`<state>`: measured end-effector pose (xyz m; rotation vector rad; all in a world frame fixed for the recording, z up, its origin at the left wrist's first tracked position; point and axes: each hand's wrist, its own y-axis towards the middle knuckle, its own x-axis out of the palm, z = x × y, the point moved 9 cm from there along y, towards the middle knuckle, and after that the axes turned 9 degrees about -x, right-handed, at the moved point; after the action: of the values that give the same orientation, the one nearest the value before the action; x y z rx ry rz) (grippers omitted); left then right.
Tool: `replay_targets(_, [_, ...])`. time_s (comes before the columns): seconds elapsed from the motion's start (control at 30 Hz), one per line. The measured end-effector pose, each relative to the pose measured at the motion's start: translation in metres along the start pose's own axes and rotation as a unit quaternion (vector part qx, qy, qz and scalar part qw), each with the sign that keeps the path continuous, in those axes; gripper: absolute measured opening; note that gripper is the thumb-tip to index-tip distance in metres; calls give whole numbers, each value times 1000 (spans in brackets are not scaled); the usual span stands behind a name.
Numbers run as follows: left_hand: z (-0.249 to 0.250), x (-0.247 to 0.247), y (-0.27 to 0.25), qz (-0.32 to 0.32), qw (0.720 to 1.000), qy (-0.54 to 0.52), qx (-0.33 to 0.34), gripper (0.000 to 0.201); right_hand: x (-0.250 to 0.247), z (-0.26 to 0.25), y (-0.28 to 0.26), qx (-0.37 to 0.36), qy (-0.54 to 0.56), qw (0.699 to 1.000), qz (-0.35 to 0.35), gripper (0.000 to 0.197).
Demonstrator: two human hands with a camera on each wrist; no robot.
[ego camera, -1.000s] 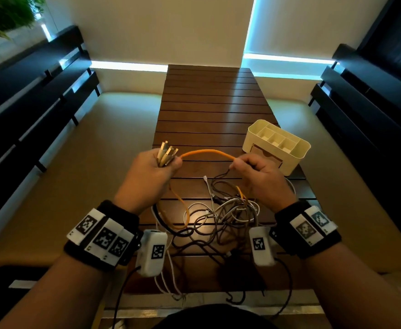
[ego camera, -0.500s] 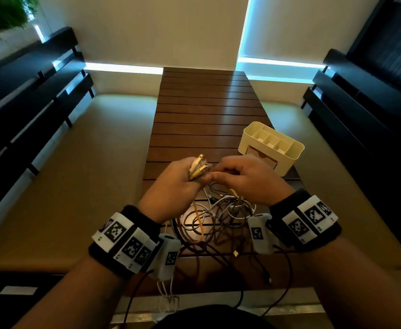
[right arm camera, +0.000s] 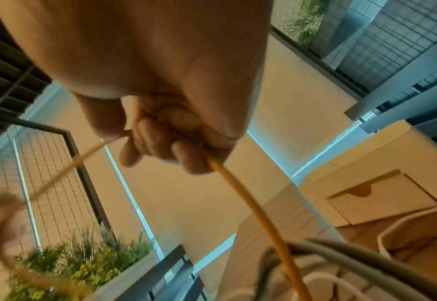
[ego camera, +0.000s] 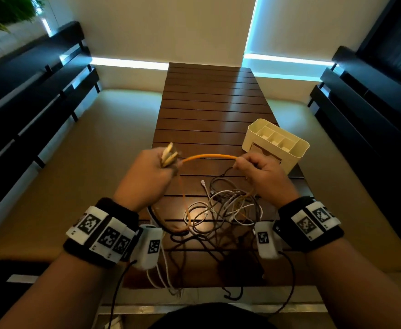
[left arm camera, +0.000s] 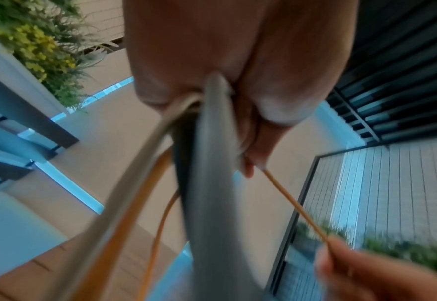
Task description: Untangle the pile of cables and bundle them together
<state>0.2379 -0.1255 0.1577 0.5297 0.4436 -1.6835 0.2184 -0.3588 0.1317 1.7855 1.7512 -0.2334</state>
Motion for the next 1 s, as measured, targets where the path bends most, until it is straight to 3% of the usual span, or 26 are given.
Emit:
replay_targets(0.1, [-14, 25, 1, -53, 993, 99, -28, 21, -8, -15, 11, -46, -71, 996, -9, 13])
replay_targets(0.27, [15, 26, 1, -1, 995, 101, 24, 17, 20, -30, 15, -104, -190, 965, -150, 10])
replay_targets(0.4, [36, 50, -4, -55, 987, 127, 78, 20, 25, -56, 17, -179, -167, 962, -122, 8])
replay_targets(0.5, [36, 52, -3, -59, 988, 117, 84, 21, 18, -64, 20, -203, -147, 964, -90, 6])
replay_targets(0.63, [43, 37, -5, -9, 992, 89, 90, 28, 17, -48, 17, -165, -121, 975, -92, 10])
replay_targets(0.77, [38, 2, -6, 76, 993, -77, 47, 23, 16, -8, 10, -65, -74, 993, -72, 25])
replay_targets(0.83, [31, -13, -6, 108, 989, -95, 37, 23, 12, 9, 7, -13, -31, 998, -60, 27])
replay_targets(0.9, [22, -14, -5, 95, 994, -56, 20, 24, 3, 15, 7, 15, 5, 999, -28, 25])
replay_targets(1.0, [6, 7, -2, -2, 999, 36, -19, 24, -18, 6, 14, 9, 23, 999, 48, 21])
